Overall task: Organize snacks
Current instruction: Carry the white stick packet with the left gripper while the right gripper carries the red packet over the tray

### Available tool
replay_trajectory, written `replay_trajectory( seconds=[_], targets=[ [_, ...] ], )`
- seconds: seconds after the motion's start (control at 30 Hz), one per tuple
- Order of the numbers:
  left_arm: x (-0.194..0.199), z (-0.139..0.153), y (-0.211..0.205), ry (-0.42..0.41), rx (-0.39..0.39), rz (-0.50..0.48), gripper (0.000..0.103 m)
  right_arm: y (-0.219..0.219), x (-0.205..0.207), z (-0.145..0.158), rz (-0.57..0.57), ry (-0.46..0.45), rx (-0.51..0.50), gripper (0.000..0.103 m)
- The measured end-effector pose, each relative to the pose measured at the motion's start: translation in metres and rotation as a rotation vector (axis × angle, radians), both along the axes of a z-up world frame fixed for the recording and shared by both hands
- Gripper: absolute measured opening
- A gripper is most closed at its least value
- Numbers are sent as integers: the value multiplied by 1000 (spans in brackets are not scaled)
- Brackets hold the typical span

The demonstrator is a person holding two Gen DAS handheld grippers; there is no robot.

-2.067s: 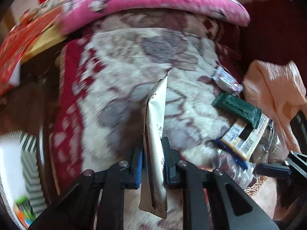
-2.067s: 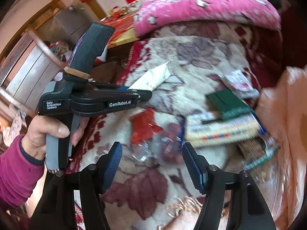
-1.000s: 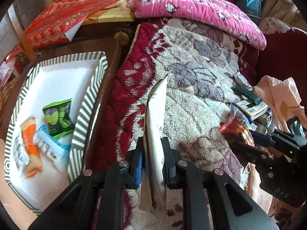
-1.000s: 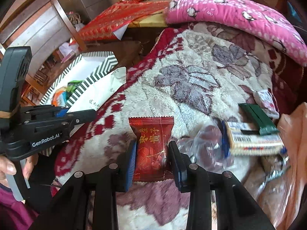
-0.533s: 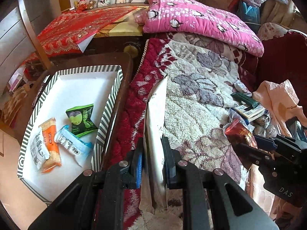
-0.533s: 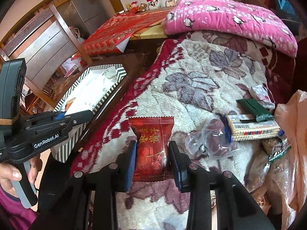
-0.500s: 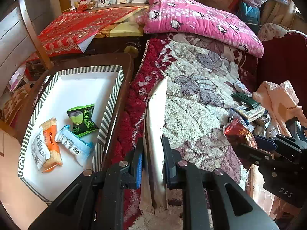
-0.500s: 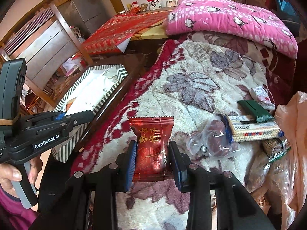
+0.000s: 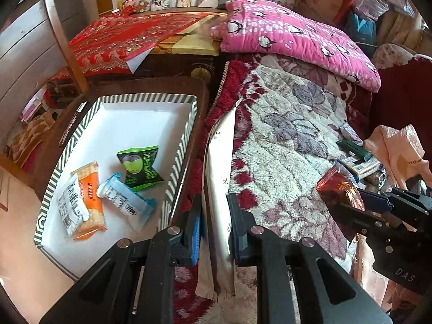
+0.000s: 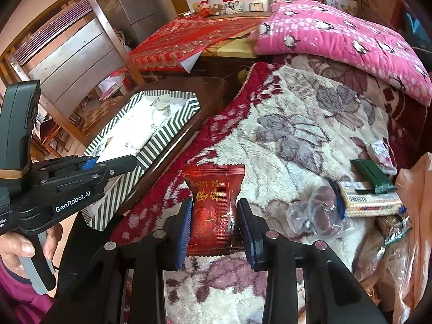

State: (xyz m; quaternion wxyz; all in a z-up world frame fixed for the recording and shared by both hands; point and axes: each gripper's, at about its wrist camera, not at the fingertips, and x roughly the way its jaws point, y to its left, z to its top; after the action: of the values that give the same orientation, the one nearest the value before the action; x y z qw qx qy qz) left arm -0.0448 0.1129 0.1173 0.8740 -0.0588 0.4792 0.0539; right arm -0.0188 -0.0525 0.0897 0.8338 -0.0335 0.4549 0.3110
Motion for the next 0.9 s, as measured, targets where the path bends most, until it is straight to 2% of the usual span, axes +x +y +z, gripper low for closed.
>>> replay_trajectory(
  seconds=[0.9],
  targets=[
    [-10, 4, 36, -8, -5, 72, 17, 55, 3, 14, 93, -28, -29, 36]
  ],
)
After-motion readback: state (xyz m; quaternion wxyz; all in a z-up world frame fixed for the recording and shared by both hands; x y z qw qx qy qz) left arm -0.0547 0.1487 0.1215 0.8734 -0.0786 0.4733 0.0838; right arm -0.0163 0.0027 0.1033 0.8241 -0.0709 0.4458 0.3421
